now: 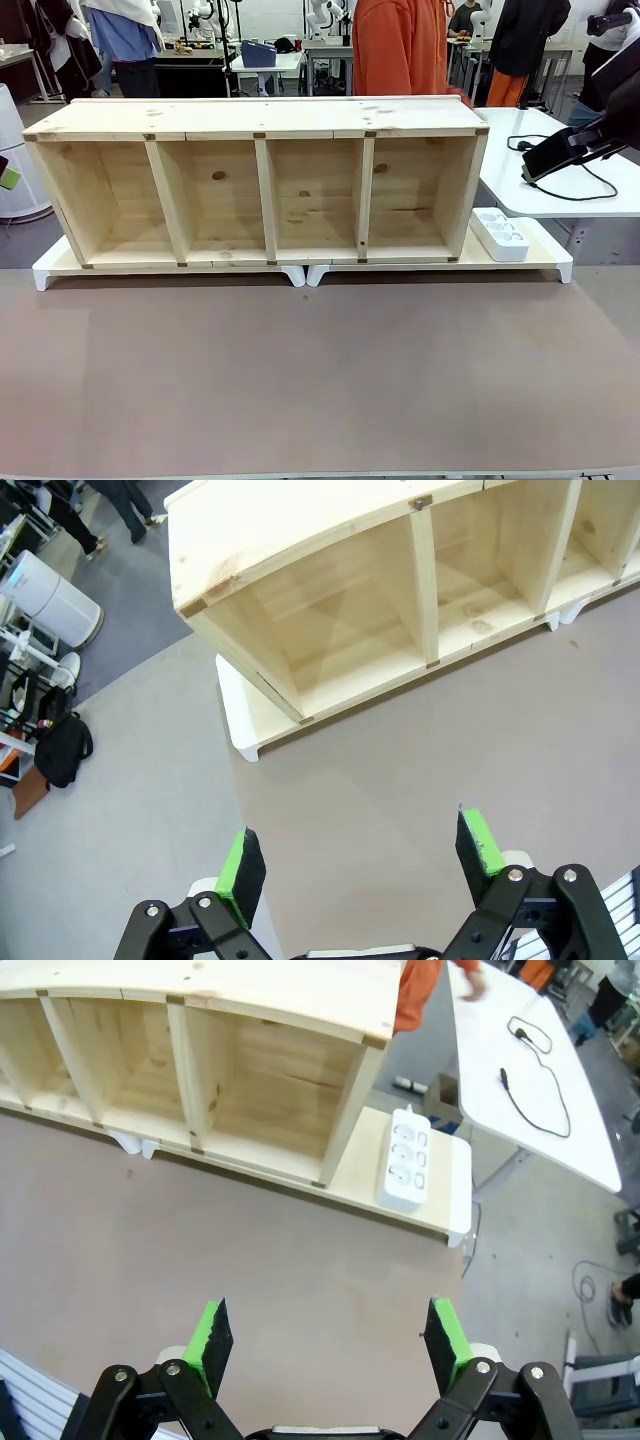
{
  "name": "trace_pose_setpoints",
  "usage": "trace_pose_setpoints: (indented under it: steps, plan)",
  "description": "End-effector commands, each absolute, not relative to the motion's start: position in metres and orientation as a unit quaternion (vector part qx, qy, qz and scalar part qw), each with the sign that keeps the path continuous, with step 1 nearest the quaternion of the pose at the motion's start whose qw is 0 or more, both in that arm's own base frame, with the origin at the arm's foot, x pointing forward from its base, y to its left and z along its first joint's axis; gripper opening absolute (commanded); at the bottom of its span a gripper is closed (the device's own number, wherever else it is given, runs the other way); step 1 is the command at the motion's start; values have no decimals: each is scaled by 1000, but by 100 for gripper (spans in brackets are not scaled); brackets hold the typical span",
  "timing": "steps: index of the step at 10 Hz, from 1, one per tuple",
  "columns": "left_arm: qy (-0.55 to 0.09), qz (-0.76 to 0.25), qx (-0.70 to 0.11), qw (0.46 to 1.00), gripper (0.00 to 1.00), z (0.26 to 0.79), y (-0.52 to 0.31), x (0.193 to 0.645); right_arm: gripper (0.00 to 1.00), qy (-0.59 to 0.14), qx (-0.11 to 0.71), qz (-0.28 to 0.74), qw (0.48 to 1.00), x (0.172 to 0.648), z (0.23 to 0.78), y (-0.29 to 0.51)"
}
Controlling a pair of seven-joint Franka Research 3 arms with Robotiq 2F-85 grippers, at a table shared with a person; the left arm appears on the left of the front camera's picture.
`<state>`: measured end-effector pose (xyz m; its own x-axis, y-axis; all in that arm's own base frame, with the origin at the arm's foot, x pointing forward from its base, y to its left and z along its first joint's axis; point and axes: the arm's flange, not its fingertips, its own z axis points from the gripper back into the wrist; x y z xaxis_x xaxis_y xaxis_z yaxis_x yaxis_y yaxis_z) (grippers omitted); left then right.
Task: Perform cable management.
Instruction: When the cord part of the Power Cable appears at the lower middle area of the table and stops, grasp the cord part of the Power Cable.
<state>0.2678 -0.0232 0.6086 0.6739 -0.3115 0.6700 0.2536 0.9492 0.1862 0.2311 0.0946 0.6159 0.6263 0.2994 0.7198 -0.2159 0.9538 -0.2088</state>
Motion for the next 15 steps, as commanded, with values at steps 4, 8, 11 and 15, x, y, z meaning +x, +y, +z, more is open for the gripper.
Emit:
trace_pose_setpoints:
  steps: [4, 8, 11, 15]
  plan:
    - [-374, -158, 44, 913, 100, 609, -27, 267, 100, -409, -52, 142, 900, 231, 616, 94]
    - [-374, -158, 44, 913, 100, 609, -27, 267, 100, -409, -52, 142, 900, 231, 616, 94]
    - [-374, -158, 44, 913, 100, 609, -27, 267, 100, -409, -52, 142, 900, 231, 616, 94]
    - [-374, -158, 44, 913, 100, 609, -27, 267, 100, -409, -52, 142, 900, 231, 616, 94]
